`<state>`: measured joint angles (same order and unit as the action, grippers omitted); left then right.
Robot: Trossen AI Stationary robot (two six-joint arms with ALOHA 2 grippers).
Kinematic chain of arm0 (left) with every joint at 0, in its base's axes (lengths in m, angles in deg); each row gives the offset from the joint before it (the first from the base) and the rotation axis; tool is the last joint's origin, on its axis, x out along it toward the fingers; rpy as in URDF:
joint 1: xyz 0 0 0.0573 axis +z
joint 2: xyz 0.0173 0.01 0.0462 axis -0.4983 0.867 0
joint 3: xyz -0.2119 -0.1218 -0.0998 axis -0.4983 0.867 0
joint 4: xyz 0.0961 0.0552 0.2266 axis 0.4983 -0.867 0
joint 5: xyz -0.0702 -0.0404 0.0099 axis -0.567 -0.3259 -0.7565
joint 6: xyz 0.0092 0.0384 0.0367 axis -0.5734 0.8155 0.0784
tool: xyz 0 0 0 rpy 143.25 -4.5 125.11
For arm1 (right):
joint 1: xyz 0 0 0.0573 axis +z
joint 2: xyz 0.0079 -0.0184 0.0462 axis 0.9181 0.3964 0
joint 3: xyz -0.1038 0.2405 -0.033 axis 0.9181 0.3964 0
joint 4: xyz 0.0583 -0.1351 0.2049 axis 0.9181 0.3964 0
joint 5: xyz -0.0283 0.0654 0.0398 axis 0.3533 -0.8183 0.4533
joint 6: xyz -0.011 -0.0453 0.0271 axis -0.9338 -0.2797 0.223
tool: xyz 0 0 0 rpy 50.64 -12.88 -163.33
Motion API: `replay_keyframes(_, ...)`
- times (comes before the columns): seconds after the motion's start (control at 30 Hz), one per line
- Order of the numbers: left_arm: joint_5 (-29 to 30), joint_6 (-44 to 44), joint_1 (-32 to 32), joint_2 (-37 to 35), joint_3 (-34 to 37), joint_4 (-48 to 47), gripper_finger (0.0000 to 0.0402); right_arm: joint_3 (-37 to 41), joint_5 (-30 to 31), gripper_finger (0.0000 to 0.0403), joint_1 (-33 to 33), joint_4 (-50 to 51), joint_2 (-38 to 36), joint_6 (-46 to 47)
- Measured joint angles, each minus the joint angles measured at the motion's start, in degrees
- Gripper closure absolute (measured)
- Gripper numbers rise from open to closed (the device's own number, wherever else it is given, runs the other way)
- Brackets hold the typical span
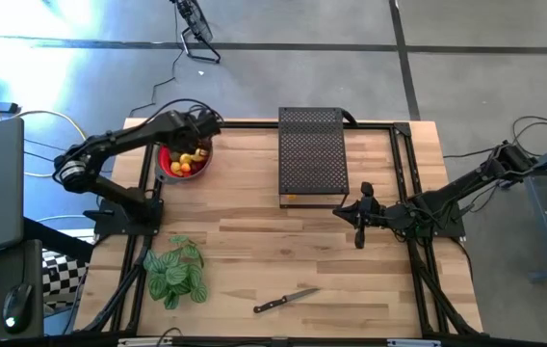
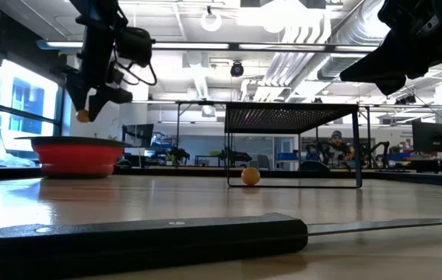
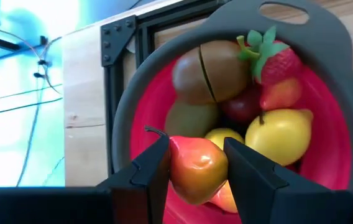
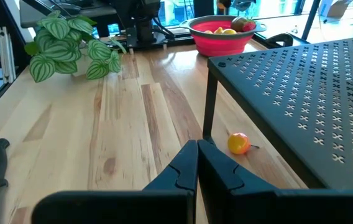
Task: Pick & Place Fruit
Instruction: Put the orange pear into the strainer bowl
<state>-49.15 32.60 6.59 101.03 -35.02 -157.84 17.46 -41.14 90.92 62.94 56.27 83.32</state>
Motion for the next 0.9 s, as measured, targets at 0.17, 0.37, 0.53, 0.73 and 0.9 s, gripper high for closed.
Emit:
replay_keyframes(0.17, -4.0, 2.9, 3.5, 0.0, 3.2, 4.2, 0.0265, 0.0, 0.0, 0.04, 0.0, 0.0, 0.0, 0.0)
replay_keyframes(0.37, -6.7, 4.5, 5.3, 0.0, 7.6, 6.9, 0.0265, 0.0, 0.0, 0.04, 0.0, 0.0, 0.0, 0.0)
replay_keyframes(0.53, -6.8, 5.3, 6.1, 0.0, 10.1, 8.6, 0.0265, 0.0, 0.0, 0.04, 0.0, 0.0, 0.0, 0.0)
replay_keyframes(0.73, -12.7, 8.6, 9.3, -0.1, 13.7, 15.0, 0.0265, 0.0, 0.0, 0.04, 0.0, 0.0, 0.0, 0.0)
replay_keyframes(0.9, -13.5, 9.8, 9.3, 0.0, 14.2, 15.8, 0.0265, 0.0, 0.0, 0.04, 0.0, 0.0, 0.0, 0.0)
